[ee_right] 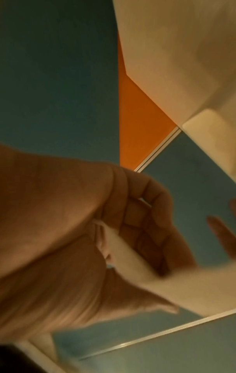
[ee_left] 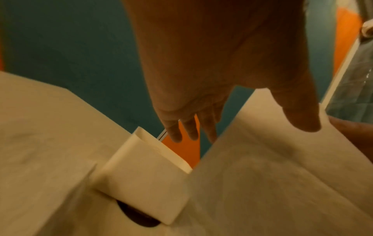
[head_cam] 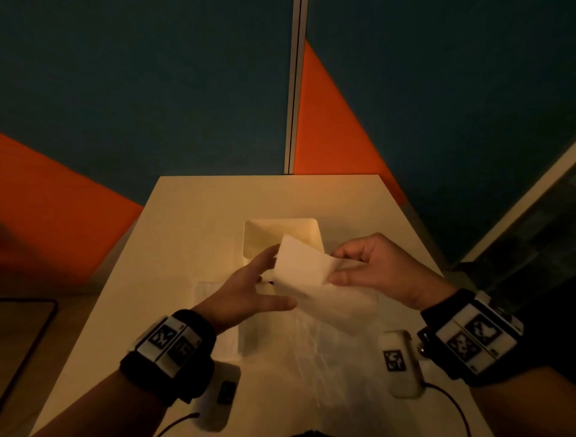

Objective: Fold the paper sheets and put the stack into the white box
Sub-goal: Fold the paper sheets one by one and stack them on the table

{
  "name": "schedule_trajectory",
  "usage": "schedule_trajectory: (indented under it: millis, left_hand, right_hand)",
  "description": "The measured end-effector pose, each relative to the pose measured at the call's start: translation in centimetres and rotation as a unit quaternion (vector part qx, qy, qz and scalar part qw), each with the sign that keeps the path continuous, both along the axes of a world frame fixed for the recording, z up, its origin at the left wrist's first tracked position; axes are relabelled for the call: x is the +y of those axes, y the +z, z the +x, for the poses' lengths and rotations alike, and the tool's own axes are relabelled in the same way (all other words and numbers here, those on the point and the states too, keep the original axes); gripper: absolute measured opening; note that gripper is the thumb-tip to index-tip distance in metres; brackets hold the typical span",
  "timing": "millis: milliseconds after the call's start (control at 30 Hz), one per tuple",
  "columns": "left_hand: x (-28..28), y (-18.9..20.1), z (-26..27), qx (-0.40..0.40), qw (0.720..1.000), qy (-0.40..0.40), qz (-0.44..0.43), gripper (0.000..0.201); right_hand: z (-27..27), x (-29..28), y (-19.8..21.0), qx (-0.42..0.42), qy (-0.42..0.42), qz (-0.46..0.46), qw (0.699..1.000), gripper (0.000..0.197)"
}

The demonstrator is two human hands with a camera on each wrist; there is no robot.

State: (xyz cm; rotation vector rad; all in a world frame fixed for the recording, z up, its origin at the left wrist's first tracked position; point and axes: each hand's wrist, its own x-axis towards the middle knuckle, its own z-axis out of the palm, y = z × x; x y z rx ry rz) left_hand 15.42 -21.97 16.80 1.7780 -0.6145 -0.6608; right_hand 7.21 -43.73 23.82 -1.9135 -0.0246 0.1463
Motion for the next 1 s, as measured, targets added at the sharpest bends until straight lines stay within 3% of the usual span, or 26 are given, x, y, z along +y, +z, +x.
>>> schedule_trajectory:
  millis: [100,200,300,400,533,633,800,900,1000]
  left_hand:
    - [-0.7,0.7,-0.4,0.112,0.990,0.005,-0.083,0.056]
    - [-1.2,1.5,-1.0,0.128,0.985,0.046,-0.103,0.028]
    - [-1.6,2.2,-1.4,0.128,0.979,0.094,-0.125,0.025]
    - [-2.1,2.6,-1.5,0.127,0.969,0.135,-0.162,0.022]
    - [-2.6,2.9,-1.4,0.132,0.955,0.168,-0.206,0.039]
    - [-2.8,2.8,-1.3,0.121,0.951,0.175,-0.225,0.026]
    - [-1.5,2.4,-0.7,0.150,0.962,0.078,-0.213,0.027]
    - [0.1,3.0,0.0,0.167,0.973,-0.072,-0.142,0.041]
    - [0.8,3.7,0.5,0.183,0.961,-0.181,-0.098,0.045]
  right_hand:
    - [0.2,0.0,0.4,-0.007,-0.022,0.046,0.999,0.018]
    - [0.3,-0.4,0.2,-0.010,-0.086,0.084,0.993,0.013]
    - [0.4,-0.5,-0.4,-0.013,-0.146,0.136,0.980,0.013]
    - [0.2,-0.6,-1.3,-0.003,-0.170,0.215,0.962,0.030]
    - [-0.1,-0.2,-2.1,0.024,-0.149,0.220,0.964,0.029]
    - [0.1,-0.5,-2.3,0.016,-0.166,0.198,0.966,0.026]
    - [0.3,-1.4,-1.9,-0.018,-0.197,0.221,0.955,0.023]
    - [0.2,-1.8,-1.4,-0.015,-0.201,0.198,0.959,0.026]
    - [0.3,-2.2,-1.1,0.015,-0.151,0.173,0.973,0.038]
